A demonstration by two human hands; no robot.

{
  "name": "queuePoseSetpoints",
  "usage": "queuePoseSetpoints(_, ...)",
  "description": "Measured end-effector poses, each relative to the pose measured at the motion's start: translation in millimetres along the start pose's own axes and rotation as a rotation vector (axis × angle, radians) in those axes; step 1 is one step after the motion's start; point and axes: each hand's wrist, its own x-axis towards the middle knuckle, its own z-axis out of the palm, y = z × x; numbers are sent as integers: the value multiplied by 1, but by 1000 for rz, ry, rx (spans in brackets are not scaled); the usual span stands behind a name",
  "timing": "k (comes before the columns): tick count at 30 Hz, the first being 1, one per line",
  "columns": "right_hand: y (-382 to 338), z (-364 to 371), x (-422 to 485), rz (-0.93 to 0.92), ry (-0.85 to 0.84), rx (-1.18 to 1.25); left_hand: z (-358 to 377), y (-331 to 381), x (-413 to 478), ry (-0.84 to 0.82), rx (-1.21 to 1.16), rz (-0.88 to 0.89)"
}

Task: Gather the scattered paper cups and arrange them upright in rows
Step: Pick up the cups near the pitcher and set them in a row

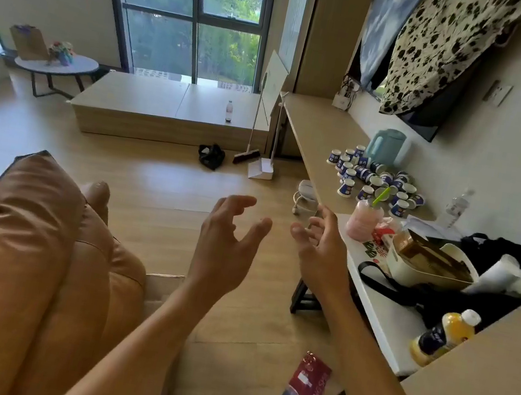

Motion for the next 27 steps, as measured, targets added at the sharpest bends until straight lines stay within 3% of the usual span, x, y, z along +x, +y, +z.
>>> queuePoseSetpoints(6,29,19,45,84,-9,59,32,-26,44,-4,-55,-61)
queuePoseSetpoints(27,93,29,331,61,-3,141,159,-67,302,29,-26,-64)
